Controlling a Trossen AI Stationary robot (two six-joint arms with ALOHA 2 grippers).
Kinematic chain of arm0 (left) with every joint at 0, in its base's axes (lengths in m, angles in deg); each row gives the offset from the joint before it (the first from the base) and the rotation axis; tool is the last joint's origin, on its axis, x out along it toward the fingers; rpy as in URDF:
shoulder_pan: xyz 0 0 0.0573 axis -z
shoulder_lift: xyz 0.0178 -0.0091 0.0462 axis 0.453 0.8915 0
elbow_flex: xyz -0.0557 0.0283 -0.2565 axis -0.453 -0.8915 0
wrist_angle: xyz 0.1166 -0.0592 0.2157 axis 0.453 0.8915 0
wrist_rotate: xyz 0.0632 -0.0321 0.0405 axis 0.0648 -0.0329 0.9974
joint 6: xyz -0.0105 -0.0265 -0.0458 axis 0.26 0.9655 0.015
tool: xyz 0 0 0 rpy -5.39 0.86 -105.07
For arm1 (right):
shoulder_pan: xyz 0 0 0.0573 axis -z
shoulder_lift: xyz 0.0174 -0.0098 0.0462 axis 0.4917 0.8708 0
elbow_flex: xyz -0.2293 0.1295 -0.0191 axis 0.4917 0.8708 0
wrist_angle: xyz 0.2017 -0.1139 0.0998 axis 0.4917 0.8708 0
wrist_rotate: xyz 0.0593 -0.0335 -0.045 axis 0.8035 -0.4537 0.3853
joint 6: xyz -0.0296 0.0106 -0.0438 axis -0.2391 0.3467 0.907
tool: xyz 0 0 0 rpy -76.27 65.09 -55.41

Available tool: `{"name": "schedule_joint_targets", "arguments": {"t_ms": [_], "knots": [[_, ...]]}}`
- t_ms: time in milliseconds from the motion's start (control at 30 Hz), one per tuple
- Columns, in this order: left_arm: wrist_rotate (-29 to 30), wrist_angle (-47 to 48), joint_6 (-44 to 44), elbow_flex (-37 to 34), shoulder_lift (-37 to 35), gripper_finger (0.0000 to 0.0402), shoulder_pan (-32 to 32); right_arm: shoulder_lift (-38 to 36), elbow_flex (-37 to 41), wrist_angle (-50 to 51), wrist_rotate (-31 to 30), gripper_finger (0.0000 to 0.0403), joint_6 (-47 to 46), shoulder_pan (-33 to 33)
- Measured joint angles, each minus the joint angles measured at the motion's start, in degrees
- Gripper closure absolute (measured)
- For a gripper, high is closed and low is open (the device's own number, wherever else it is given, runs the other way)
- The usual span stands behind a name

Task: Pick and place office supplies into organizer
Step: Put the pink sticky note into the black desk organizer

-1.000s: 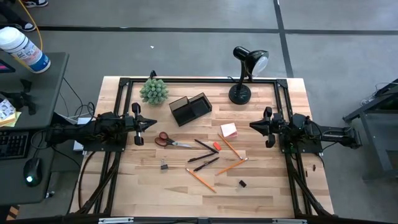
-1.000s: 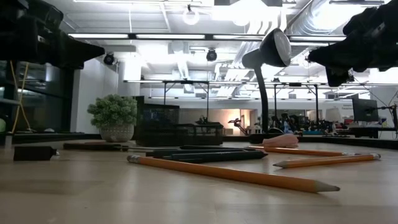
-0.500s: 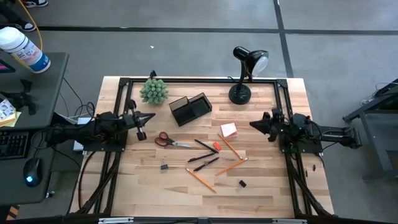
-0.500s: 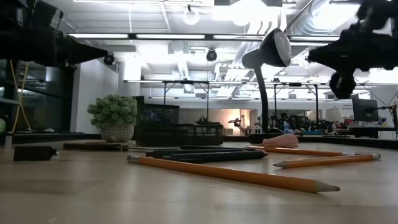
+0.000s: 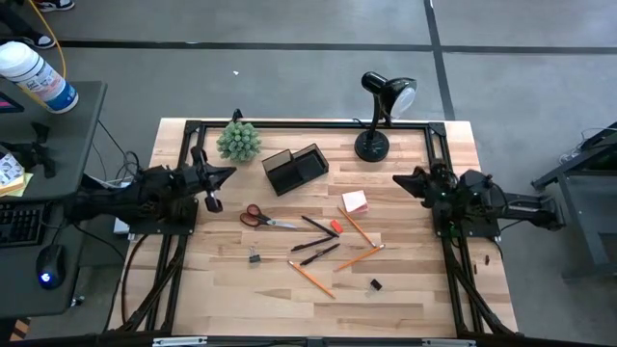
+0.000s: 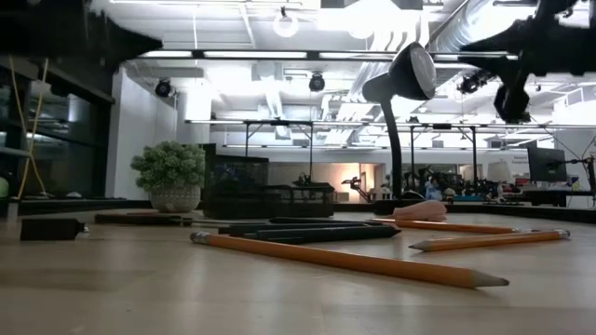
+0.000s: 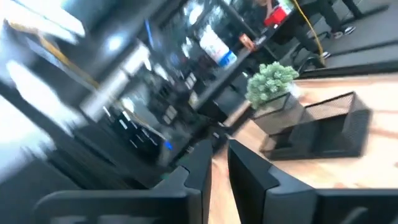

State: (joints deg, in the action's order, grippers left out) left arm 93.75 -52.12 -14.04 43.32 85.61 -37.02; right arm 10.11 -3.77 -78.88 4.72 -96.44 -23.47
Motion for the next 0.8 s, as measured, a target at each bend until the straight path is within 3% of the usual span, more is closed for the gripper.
{"name": "schedule_joint_targets", "arguments": {"t_ms": [233,500,600,800], "knots": [[-1.04,16.38,-0.94,19.74,18.17,0.0401,0.00,10.40,-14.81,13.30,1.13,0.0333,20.81,0.00],[-9.29,27.42,-2.13,40.25,35.60,0.0401,0.00,21.56,-29.07,29.06,7.02,0.0288,36.78,-0.02],[-12.80,29.55,-3.56,44.29,39.52,0.0401,0.00,24.84,-32.44,32.03,9.08,0.0264,43.58,0.00],[-14.09,30.16,1.68,48.14,45.58,0.0401,-0.04,32.78,-34.93,36.90,12.38,0.0215,54.83,-0.02]]}}
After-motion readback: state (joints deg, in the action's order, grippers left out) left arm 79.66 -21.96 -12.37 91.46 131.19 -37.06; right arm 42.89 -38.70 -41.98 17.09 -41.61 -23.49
